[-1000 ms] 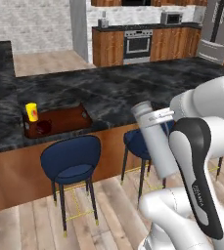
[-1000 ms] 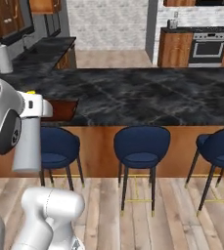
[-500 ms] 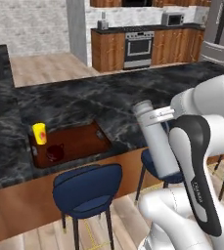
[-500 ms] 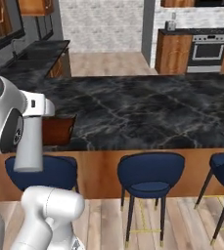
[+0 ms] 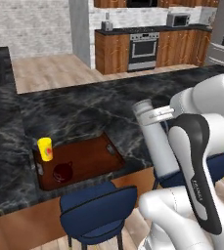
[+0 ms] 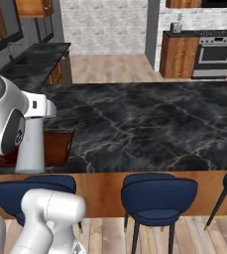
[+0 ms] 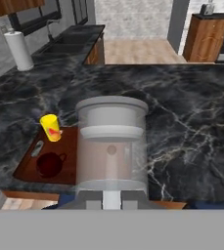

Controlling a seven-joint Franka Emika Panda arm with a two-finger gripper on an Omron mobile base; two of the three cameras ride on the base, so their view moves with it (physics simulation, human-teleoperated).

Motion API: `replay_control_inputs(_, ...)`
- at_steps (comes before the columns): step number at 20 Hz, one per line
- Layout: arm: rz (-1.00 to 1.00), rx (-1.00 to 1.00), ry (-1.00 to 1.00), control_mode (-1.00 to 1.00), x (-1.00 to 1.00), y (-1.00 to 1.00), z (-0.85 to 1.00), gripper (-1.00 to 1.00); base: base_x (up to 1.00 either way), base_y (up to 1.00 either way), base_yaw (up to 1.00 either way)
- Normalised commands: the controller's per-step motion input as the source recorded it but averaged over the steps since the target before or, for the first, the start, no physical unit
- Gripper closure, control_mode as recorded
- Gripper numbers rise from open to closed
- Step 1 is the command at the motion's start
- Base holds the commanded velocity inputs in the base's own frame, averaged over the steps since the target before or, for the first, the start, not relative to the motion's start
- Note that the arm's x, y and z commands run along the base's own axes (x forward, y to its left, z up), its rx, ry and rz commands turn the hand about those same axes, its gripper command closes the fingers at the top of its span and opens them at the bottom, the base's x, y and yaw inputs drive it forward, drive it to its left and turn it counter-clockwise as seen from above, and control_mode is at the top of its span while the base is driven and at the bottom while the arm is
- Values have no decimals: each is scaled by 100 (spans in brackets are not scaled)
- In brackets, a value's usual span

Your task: There is a tray on the dining counter. Grab the cup, mug, and pitcher and place them on the tray. The pitcher may be placed next to the tray if it cannot fit the tray.

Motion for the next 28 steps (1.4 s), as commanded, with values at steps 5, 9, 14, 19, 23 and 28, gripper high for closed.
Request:
replay_control_inputs(5,0,0,0,100,0,0,0,100,69,19,17)
replay_control_inputs(9,0,0,0,100,0,0,0,100,78,13,31)
replay_control_inputs(14,0,0,0,100,0,0,0,100,69,14,30)
replay_control_inputs(19,0,0,0,100,0,0,0,100,58,21,23)
replay_control_inputs(23,0,0,0,100,0,0,0,100,48,20,19)
replay_control_inputs(28,0,0,0,100,0,0,0,100,26,21,13)
